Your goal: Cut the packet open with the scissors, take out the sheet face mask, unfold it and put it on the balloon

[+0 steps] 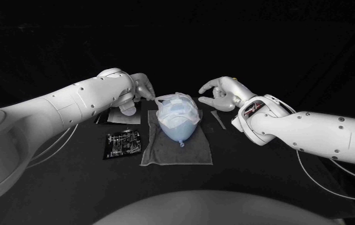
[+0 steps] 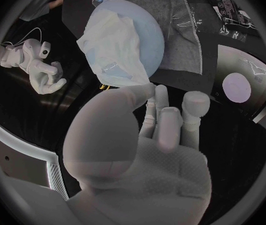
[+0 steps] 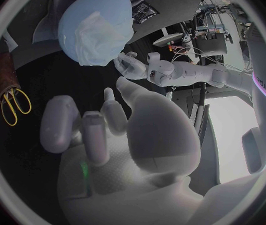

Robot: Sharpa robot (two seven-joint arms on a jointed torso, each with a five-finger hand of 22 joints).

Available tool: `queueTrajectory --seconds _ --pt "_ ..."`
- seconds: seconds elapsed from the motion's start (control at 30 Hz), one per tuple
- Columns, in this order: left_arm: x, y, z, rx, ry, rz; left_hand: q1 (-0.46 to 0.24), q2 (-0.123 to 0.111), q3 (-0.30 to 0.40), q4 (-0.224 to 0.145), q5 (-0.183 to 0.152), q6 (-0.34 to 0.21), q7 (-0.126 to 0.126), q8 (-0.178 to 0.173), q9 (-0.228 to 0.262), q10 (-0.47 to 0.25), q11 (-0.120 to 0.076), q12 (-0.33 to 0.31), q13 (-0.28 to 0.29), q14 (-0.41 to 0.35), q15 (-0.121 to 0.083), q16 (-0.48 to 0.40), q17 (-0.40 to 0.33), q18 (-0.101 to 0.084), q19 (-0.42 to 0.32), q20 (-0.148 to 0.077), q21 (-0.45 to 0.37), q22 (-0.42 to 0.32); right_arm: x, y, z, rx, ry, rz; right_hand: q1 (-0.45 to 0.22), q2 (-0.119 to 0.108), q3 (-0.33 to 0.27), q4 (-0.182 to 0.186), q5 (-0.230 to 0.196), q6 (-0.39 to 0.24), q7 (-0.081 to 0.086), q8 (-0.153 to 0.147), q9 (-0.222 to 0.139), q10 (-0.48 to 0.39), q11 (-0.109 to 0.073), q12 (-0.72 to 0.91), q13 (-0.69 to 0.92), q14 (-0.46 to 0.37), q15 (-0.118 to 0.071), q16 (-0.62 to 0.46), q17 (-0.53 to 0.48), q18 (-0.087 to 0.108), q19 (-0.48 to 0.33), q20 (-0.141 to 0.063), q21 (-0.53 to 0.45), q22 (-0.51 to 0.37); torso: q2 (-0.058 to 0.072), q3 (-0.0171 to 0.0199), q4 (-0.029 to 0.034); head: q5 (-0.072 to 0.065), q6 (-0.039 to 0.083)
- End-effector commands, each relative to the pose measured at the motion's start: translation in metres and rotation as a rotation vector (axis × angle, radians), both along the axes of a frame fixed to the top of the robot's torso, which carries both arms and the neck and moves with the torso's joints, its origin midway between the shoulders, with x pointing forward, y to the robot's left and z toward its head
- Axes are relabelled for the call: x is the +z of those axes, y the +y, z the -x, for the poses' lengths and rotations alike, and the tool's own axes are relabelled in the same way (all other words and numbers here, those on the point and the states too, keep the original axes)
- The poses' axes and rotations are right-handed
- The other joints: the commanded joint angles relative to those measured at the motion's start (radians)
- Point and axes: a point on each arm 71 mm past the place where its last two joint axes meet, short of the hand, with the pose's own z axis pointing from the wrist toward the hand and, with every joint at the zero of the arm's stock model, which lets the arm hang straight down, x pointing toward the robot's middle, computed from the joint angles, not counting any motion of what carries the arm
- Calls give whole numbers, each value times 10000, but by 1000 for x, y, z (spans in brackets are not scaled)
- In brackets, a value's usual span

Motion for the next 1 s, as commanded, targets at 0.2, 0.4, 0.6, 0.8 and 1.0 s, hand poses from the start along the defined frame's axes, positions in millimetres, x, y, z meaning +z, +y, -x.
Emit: queueTrajectory --seconds 0.2,0.4,0.6,0.8,1.0 --pt "-4 3 0 18 400 -196 -140 41 115 -32 42 82 -16 28 995 89 -10 45 23 52 -70 -17 45 -120 55 22 49 9 0 1 0 87 -65 122 82 7 56 3 -22 77 7 -29 -16 83 8 47 19 984 -75 28 2446 -9 207 -10 36 1535 1 -6 13 4 3" --pt "-4 2 0 68 344 -140 -186 51 126 -22 39 71 -12 20 1001 90 -5 45 25 73 -65 -13 119 -120 52 22 49 9 0 2 -1 95 -65 123 82 7 56 3 -22 77 7 -29 -16 83 8 47 19 984 -75 28 2446 -9 207 -10 36 1535 -2 -5 9 25 3" --pt "-3 3 0 160 268 -33 -258 66 158 -21 38 37 -5 1 1012 73 4 31 22 139 -57 -1 353 -118 43 24 46 1 0 2 -1 92 -65 126 96 1 64 -4 -20 86 7 -41 -27 77 8 32 7 982 -76 23 2441 -7 204 -12 25 1533 -4 -1 2 29 3" --pt "0 9 -2 631 -88 678 -553 221 105 64 30 -892 259 -629 855 -378 232 -589 -287 42 137 -13 525 99 -826 110 -614 -1302 0 1 -1 66 -60 134 98 -1 66 -5 -20 89 8 -46 -31 73 8 24 1 978 -76 16 2432 0 195 -12 -11 1523 -4 4 -4 30 3" --pt "9 22 2 1400 -806 2315 -972 215 -466 379 23 -1323 600 -1352 535 -786 656 -1968 -1098 -2133 533 -983 -3869 443 -2497 490 -2246 -3564 -3 -5 -3 -191 404 -10 96 -2 67 -2 -20 89 10 -52 -36 79 10 36 10 983 -76 25 2443 -4 200 -12 10 1529 -7 6 -1 -3 3"
